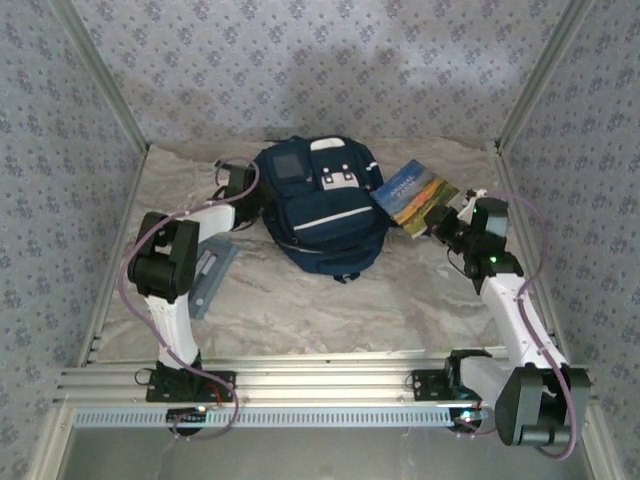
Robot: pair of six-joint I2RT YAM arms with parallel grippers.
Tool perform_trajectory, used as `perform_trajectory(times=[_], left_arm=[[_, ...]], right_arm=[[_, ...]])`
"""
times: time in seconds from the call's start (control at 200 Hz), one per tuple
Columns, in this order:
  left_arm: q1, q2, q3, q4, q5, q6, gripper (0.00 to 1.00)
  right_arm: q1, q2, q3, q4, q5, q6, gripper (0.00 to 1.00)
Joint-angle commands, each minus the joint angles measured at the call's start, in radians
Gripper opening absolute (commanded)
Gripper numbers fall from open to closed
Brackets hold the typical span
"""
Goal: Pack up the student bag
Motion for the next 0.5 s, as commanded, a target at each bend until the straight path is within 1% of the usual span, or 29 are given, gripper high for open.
perform_trajectory(times=[0.0,0.065,0.13,0.22,0.29,0.41,0.495], left_arm=[[-0.062,-0.106,-0.004,-0.088,-0.001,0.106,0.64],[-0.093,-0.160,0.002,-0.173,-0.064,0.198,0.65],[-0.124,-0.221,0.002,-0.221,-0.119,0.289,0.65],[-0.168,-0.282,0.022,-0.277,-0.150,0.419,0.65],[-0.206,-0.292,0.069,-0.348,-0.172,0.510,0.65],[-0.274,-0.254,0.165,-0.445,-0.133,0.664,0.65],[-0.337,-0.203,0.224,-0.484,-0.082,0.820,0.64]], right_arm=[[0.012,-0.005,0.031,0.085,-0.020,0.000,0.00],[0.014,-0.002,0.033,0.081,-0.020,-0.002,0.00],[0.016,0.001,0.035,0.077,-0.016,-0.004,0.00],[0.017,0.006,0.034,0.077,-0.011,-0.002,0.00],[0.017,0.009,0.034,0.077,-0.002,0.003,0.00],[0.015,0.008,0.035,0.070,0.015,0.007,0.00],[0.009,0.005,0.039,0.041,0.035,0.007,0.00]])
